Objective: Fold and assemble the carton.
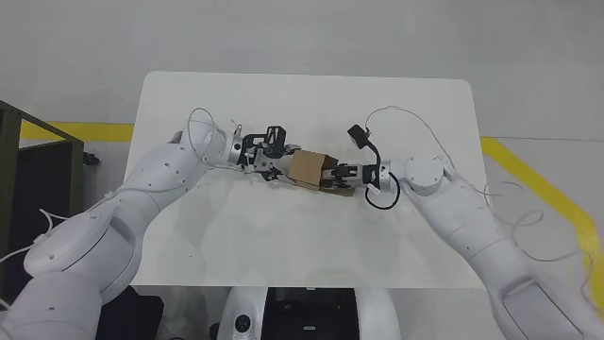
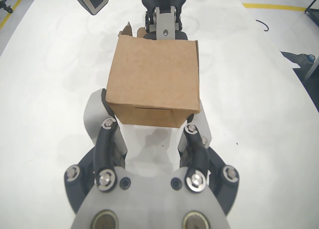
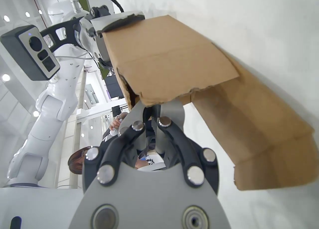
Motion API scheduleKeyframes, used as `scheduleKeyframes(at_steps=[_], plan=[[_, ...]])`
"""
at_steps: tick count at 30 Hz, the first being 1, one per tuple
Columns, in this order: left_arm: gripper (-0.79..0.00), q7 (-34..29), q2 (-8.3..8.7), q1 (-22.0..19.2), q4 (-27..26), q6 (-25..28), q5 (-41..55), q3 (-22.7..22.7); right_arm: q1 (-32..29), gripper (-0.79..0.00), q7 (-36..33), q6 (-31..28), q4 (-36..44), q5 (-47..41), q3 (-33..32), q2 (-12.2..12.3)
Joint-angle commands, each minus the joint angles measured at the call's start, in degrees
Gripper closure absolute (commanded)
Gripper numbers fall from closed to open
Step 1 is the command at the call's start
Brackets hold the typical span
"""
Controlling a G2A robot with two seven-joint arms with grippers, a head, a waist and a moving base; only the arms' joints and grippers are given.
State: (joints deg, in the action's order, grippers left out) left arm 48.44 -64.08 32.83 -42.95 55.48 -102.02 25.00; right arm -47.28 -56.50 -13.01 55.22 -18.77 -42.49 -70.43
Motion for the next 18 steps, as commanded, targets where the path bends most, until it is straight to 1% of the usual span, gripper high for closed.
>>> scheduleKeyframes(at_steps=[1,9,12,15,18], plan=[[-0.468,-0.02,0.00,0.05,-0.05,0.08,-0.05,0.00,0.36,0.000,-0.38,-0.39,-1.29,-0.76,0.33,-0.42],[-0.425,-0.36,-0.07,0.16,-0.25,0.00,-0.17,0.09,2.60,0.000,-1.61,-1.37,-6.22,-2.92,2.27,-2.72],[-0.422,-0.40,-0.07,0.22,-0.25,-0.03,-0.19,0.14,3.09,0.000,-1.67,-1.93,-8.03,-3.63,2.59,-3.41],[-0.425,-0.43,-0.05,0.26,-0.11,-0.18,-0.22,0.25,3.07,0.000,-2.00,-3.23,-9.19,-3.84,2.29,-3.60],[-0.428,-0.29,0.00,0.29,-0.05,-0.27,-0.26,0.36,2.53,0.000,-2.07,-4.30,-9.51,-3.22,1.08,-3.07]])
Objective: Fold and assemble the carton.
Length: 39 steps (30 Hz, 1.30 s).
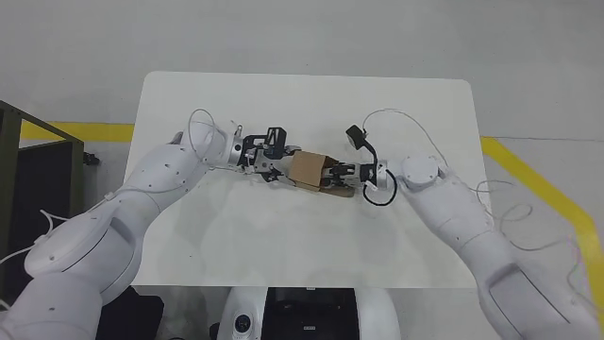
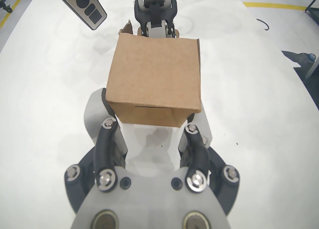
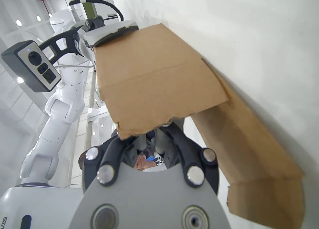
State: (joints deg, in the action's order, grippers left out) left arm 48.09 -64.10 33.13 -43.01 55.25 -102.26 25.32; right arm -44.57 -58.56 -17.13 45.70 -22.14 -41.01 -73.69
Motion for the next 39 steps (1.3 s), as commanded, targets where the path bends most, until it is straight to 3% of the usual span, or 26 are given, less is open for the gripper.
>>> scheduleKeyframes(at_steps=[1,9,15,30,39], plan=[[-0.440,0.10,0.04,0.02,0.02,-0.17,-0.03,0.08,-0.49,0.000,0.02,-0.42,0.20,0.40,-0.98,0.50],[-0.480,0.31,0.25,0.17,-0.58,-0.05,-0.54,0.22,-5.05,0.000,3.90,-0.62,6.08,2.56,-9.11,4.38],[-0.499,0.24,0.41,0.29,-1.03,0.06,-0.71,0.40,-7.33,0.000,6.39,1.52,10.43,3.65,-12.60,5.70],[-0.520,-0.33,0.79,0.67,-1.66,0.05,-0.25,1.21,-7.16,0.000,4.90,6.42,13.03,7.78,-9.38,4.68],[-0.511,-0.46,0.93,0.90,-2.06,-0.16,-0.24,1.54,-6.46,0.000,6.06,7.43,11.67,4.54,-7.13,2.90]])
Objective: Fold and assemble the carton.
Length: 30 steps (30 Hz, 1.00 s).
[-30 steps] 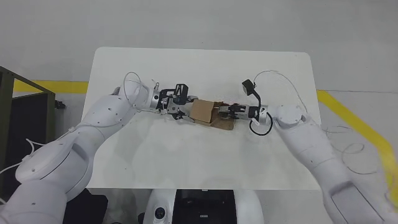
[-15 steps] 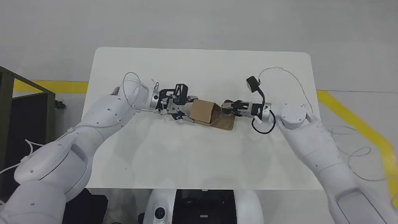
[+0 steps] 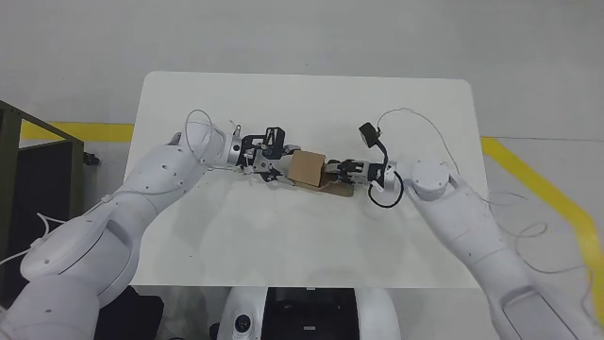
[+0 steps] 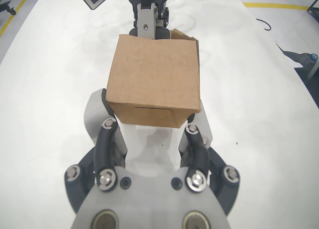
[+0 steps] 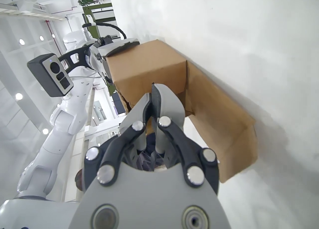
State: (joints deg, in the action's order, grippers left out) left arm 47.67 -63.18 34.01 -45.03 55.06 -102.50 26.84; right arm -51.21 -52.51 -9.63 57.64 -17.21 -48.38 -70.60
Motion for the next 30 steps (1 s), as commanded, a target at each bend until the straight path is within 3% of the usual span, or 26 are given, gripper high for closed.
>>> scheduleKeyframes(at_steps=[1,21,25,30], plan=[[-0.517,-0.10,0.03,0.02,-0.08,-0.08,-0.03,0.07,0.46,0.000,-0.07,-0.21,-0.73,-0.61,0.62,-0.45],[-0.505,-1.02,0.33,0.56,-1.26,0.03,0.02,0.76,6.30,0.000,-4.63,-6.15,-12.22,-5.76,5.13,-5.25],[-0.508,-1.26,0.35,0.61,-1.12,0.10,0.20,0.94,6.17,0.000,-5.67,-8.25,-13.14,-5.54,3.89,-4.86],[-0.508,-1.27,0.40,0.67,-1.04,0.11,0.36,1.16,3.89,0.000,-4.55,-8.63,-11.00,-3.65,-0.13,-2.71]])
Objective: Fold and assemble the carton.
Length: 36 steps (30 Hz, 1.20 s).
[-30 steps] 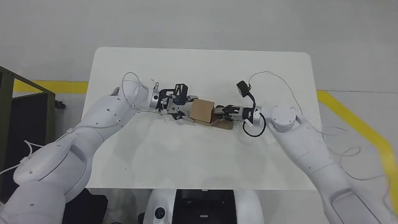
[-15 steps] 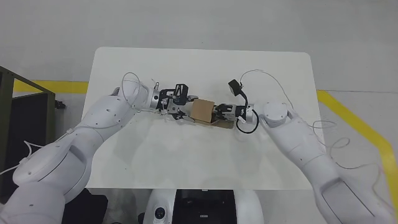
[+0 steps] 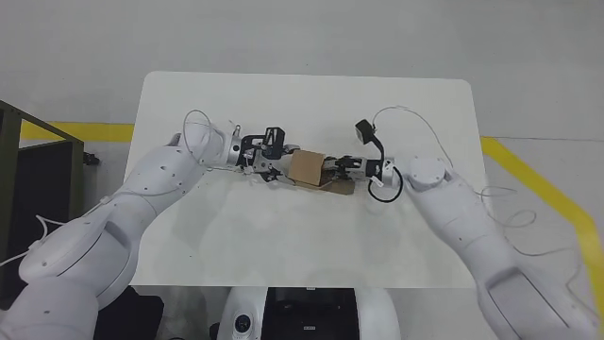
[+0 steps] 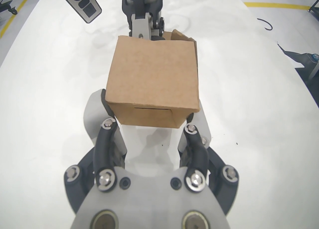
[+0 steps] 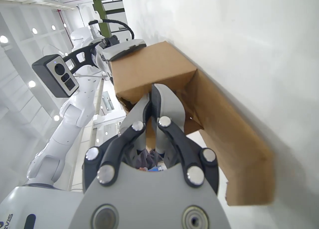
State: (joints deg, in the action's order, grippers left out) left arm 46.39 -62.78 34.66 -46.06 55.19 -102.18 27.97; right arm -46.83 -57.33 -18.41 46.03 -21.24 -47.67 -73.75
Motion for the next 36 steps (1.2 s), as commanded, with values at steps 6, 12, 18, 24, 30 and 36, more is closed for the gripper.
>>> scheduleKeyframes(at_steps=[6,12,18,24,30,36], plan=[[-0.505,0.09,0.08,0.16,-0.15,-0.31,-0.04,0.22,-6.23,0.000,0.76,6.10,10.53,6.26,-6.50,4.08],[-0.502,0.00,0.17,0.23,-0.18,-0.37,0.01,0.48,-11.88,0.000,-0.11,13.60,21.18,10.23,-9.64,6.22],[-0.502,-0.08,0.23,0.36,-0.55,-0.15,-0.10,0.58,-12.17,0.000,0.61,15.24,21.81,9.20,-8.45,5.81],[-0.505,-0.20,0.32,0.48,-0.94,-0.06,-0.22,0.71,-8.59,0.000,1.80,12.87,16.59,6.38,-4.93,3.91],[-0.502,-0.36,0.38,0.66,-1.18,-0.06,-0.21,0.85,-4.37,0.000,1.53,11.15,11.60,4.65,-1.13,1.73],[-0.499,-0.41,0.46,0.73,-1.30,-0.12,-0.31,1.02,-1.05,0.000,0.60,9.40,7.04,3.38,1.89,-0.29]])
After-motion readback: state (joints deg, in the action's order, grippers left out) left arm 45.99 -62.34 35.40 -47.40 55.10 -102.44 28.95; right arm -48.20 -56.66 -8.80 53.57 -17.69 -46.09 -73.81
